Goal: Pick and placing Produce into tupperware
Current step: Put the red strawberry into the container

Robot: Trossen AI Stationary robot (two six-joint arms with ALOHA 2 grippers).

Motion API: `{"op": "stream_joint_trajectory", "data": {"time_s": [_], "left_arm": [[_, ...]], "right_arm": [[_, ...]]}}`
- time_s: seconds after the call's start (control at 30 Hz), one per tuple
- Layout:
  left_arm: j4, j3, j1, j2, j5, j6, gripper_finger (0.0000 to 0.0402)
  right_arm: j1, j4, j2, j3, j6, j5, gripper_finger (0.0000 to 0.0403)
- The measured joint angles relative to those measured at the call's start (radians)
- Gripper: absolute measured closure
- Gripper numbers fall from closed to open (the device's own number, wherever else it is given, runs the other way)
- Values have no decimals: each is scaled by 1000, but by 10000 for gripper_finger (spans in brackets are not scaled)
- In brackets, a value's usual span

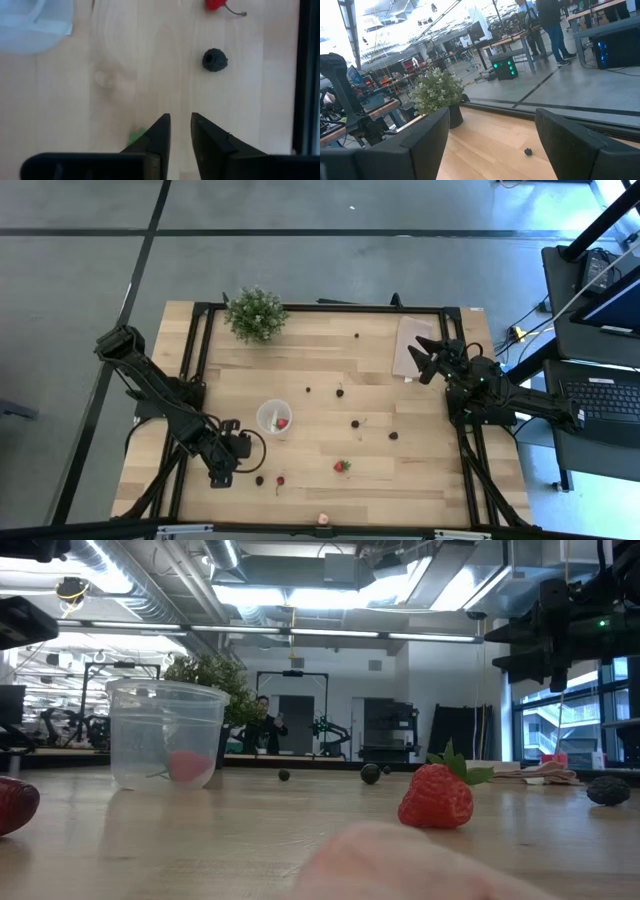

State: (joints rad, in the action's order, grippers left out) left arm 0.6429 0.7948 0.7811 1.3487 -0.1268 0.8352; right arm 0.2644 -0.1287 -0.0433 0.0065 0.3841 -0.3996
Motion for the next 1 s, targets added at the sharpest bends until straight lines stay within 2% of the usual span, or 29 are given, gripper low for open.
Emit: {"op": "stream_joint_trajectory", "data": {"time_s": [0.27, 0.43, 0.6, 0.8, 1.0], "left_arm": [[-2, 0, 0, 0, 16, 0, 226], [-1, 0, 0, 0, 17, -3, 187], [22, 0, 0, 0, 18, -18, 170], [151, 0, 0, 0, 17, 1, 170], [136, 1, -4, 14, 12, -4, 171]], "right_arm": [[0, 0, 0, 0, 0, 0, 108], [0, 0, 0, 0, 0, 0, 108], [0, 0, 0, 0, 0, 0, 108], [0, 0, 0, 0, 3, 0, 108], [0, 0, 0, 0, 4, 0, 108]]}}
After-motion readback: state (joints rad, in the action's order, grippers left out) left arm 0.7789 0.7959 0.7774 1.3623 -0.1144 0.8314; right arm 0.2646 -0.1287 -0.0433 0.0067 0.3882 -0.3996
